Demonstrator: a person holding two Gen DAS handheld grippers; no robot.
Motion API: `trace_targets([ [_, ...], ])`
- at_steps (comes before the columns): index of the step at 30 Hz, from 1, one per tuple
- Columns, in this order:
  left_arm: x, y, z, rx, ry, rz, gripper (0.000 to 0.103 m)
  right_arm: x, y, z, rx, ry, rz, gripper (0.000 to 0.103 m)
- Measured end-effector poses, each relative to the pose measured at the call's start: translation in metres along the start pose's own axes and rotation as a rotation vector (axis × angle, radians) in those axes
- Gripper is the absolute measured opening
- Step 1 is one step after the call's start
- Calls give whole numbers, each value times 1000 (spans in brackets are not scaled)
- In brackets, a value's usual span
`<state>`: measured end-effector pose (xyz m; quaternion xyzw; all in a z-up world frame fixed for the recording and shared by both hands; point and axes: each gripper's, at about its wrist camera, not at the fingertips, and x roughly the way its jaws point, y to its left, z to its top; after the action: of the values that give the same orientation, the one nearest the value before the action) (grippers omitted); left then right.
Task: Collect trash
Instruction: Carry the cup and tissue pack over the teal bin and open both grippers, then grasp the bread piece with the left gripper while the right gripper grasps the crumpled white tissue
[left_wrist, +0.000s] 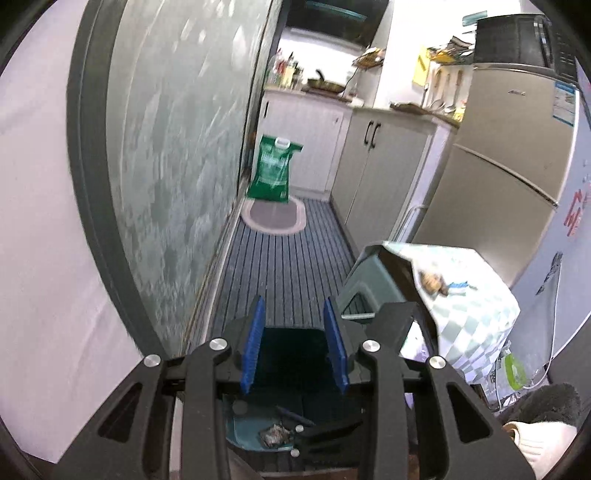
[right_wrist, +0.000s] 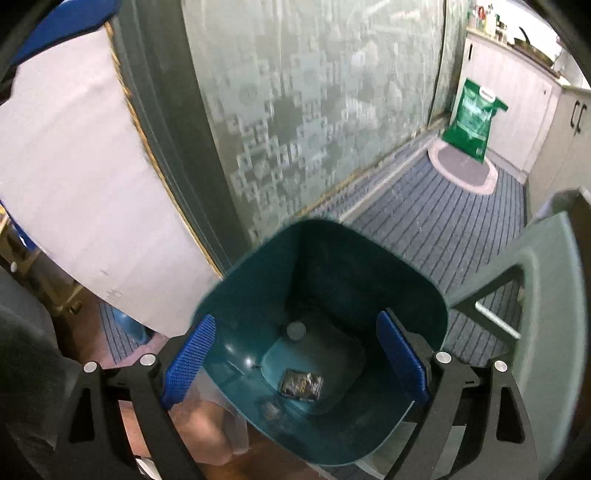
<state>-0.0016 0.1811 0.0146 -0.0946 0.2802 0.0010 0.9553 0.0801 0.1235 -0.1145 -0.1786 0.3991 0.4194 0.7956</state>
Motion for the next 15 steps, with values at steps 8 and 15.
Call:
trace_targets([
  [8, -18, -41, 33, 81, -35, -36, 47, -88, -31, 12, 41, -134, -45, 86],
  [15, -1, -88, 57, 151, -16, -122, 53, -169, -103, 1, 85, -189, -202, 85],
])
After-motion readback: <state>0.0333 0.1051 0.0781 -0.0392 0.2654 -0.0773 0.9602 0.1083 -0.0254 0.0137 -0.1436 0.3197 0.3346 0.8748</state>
